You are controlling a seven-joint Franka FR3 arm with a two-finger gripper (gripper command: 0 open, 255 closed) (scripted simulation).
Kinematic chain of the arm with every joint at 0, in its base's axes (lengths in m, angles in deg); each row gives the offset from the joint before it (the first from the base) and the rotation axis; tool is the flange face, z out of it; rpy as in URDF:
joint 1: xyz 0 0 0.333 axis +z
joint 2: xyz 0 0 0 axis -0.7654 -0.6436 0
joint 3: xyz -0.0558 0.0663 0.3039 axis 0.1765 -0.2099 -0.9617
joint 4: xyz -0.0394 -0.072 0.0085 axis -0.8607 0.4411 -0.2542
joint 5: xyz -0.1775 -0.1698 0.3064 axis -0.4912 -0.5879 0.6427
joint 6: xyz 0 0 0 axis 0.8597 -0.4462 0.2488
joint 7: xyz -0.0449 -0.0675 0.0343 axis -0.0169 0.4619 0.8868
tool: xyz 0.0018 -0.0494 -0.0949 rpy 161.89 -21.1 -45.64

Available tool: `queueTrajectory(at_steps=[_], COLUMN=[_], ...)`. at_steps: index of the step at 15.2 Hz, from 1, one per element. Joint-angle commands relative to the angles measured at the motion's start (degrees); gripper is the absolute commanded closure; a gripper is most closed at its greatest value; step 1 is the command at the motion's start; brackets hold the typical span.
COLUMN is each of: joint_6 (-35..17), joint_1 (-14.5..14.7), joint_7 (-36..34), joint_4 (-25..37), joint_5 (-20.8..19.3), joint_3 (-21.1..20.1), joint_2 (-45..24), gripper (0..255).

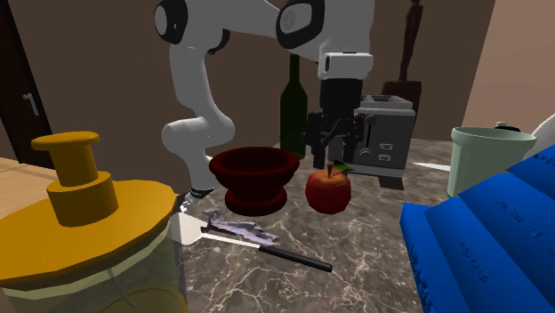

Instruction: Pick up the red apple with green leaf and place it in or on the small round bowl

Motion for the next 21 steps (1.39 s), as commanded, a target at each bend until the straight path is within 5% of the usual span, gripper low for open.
queueTrajectory(at_steps=[1,5,6,15,21], joint_6=[-0.14,-0.13,-0.13,-0.14,4.44], joint_1=[-0.01,-0.01,-0.01,0.0,0.02], joint_7=[-0.01,-0.01,-0.01,-0.01,0.51], joint_4=[-0.06,-0.06,-0.06,-0.06,4.0], joint_5=[-0.01,-0.01,-0.01,-0.01,0.21], joint_3=[0.01,0.0,0.0,0.01,0.01], joint_2=[-0.05,-0.05,-0.05,-0.05,0.48], gripper=[0,0,255,255,255])
